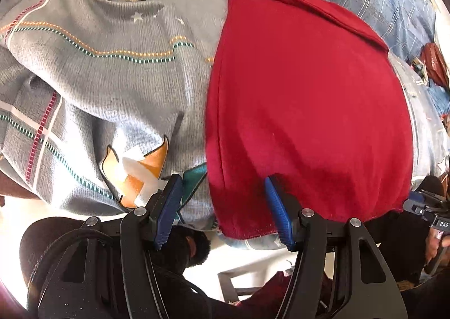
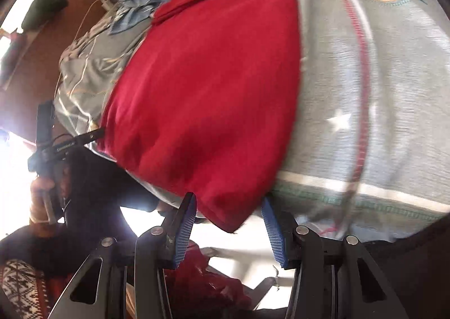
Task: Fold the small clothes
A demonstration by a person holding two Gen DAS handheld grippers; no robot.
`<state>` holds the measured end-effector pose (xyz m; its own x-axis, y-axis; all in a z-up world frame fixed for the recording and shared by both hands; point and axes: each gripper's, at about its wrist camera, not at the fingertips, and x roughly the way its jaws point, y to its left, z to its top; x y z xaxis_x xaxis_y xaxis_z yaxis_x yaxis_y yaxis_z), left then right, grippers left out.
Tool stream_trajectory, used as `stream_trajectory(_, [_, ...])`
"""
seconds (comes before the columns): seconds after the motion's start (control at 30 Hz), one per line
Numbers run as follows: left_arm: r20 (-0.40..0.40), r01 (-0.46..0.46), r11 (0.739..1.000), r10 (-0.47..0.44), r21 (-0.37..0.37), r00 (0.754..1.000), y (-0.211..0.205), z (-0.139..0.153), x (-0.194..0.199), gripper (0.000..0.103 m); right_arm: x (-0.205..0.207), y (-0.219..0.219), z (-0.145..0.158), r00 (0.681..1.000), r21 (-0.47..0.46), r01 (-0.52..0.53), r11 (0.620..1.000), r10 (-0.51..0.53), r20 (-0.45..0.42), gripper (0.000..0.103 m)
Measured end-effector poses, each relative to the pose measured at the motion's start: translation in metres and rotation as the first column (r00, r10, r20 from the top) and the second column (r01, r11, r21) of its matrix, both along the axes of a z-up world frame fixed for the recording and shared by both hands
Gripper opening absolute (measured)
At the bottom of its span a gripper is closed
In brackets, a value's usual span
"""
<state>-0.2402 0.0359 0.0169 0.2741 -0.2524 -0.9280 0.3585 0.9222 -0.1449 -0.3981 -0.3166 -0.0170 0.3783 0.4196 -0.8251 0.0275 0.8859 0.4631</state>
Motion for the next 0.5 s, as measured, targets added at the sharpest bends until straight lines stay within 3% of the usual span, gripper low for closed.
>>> stream_trajectory(0.27, [-0.028,0.006,1.000,-0.007,-0.023,1.000,-0.002,0.002,-0.003,0.060,0.007,0.015,0.002,0.998,-0.008,-0.046,0.999,0.046,0.034,0.051])
stream_trajectory(0.37, [-0.027,0.023,0.998,-0.024,-0.053,0.999,-0.004,0.007,-0.002,0.058,0.006,0.020,0.007,0.994,-0.072,-0.094,0.993,0.098,0.055,0.034])
stream_trajectory(0.5, [-0.042,0.026,0.998,-0.028,-0.058,0.999,-0.010,0.007,0.004,0.055,0.007,0.022,0.014,0.988,-0.082,-0.123,0.989,0.130,0.086,0.031])
